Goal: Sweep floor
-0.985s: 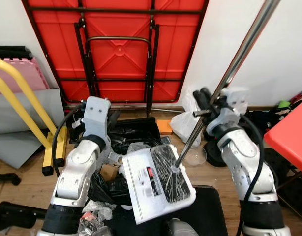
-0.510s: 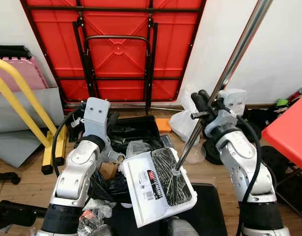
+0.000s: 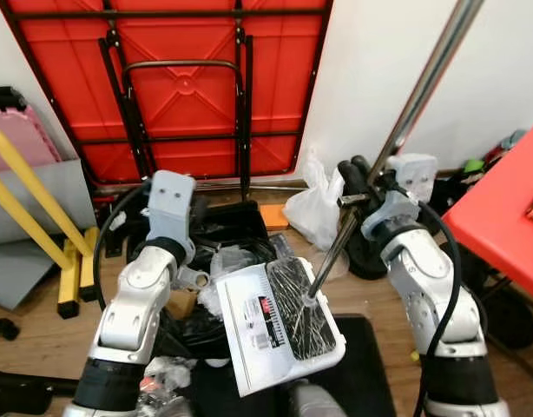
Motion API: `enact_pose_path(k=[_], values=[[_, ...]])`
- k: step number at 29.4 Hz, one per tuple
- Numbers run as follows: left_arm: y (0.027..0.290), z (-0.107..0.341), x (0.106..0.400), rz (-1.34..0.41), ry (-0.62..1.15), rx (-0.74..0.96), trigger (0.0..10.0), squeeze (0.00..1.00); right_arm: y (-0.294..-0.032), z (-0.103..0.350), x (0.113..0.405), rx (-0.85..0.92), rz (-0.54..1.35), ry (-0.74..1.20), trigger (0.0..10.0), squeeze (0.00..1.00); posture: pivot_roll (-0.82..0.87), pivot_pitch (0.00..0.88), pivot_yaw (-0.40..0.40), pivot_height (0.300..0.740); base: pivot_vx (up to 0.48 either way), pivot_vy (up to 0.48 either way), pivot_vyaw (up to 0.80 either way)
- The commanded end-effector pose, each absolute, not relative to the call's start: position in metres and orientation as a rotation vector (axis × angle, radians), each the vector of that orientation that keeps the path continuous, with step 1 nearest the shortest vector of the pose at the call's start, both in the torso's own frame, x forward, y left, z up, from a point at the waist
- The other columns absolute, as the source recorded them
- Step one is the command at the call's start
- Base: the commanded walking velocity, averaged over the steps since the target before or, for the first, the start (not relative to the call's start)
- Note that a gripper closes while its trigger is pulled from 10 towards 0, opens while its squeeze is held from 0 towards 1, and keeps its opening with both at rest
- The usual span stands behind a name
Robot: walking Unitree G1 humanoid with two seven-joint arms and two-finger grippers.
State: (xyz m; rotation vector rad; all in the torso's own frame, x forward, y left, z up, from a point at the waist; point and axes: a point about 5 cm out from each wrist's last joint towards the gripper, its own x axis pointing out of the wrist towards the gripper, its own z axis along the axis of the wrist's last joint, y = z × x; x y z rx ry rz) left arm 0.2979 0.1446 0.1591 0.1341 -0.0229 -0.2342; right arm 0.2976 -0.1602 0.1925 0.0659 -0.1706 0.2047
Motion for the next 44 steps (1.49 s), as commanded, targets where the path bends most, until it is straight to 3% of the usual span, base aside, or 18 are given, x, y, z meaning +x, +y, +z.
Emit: enact_pose_path(k=[1,44], values=[[0.1446,0.1532,0.2974,-0.240,0.006,0.151,10.0,0.00,-0.1569,0.2086,0.2957,0.073,0.222,-0.248,10.0,0.00,-0.15,0.083,-0.086,0.740,-0.240,0.000,0.00],[0.1430,0.1544,0.2983,-0.250,0.006,0.154,10.0,0.00,-0.1560,0.2127,0.2970,0.076,0.223,-0.258,10.0,0.00,-0.16,0.097,-0.087,0.740,-0.243,0.000,0.00]])
